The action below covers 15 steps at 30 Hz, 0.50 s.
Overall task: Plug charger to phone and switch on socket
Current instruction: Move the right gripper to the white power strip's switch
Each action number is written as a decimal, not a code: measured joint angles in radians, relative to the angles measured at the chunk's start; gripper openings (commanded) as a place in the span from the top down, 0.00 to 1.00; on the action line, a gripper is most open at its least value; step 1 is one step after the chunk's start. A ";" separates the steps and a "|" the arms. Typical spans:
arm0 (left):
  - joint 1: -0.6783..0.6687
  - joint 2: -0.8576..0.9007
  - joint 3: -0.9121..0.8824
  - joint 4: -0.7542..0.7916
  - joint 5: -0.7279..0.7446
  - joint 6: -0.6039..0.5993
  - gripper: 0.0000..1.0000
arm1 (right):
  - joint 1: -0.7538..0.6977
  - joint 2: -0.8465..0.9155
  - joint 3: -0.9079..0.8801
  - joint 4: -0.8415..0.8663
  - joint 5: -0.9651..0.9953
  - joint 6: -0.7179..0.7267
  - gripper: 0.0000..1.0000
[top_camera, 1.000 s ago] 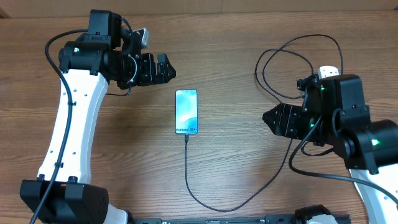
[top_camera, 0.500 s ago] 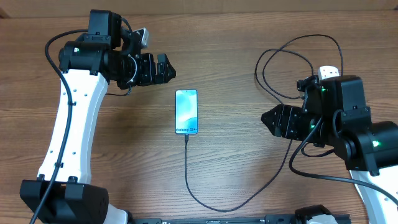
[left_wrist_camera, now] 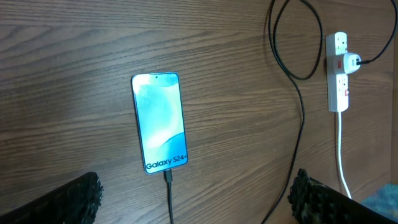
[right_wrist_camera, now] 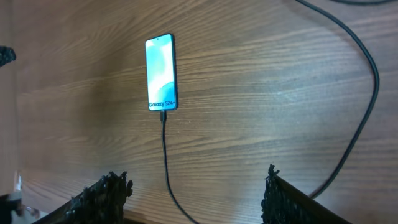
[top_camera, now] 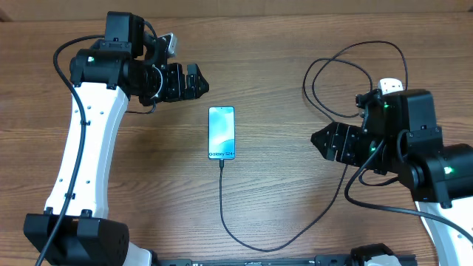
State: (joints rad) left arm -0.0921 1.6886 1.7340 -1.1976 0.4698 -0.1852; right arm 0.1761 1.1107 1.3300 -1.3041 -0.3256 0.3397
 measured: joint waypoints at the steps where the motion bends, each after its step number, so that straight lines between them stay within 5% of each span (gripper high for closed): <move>1: 0.000 0.000 0.000 0.000 0.000 0.000 0.00 | -0.009 0.000 0.000 -0.008 0.001 0.009 0.28; 15: 0.000 0.000 0.000 0.000 0.000 0.000 0.00 | -0.088 0.000 0.000 -0.031 0.001 0.049 0.25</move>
State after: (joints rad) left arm -0.0921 1.6886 1.7336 -1.1976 0.4698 -0.1852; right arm 0.0879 1.1107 1.3300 -1.3350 -0.3248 0.3889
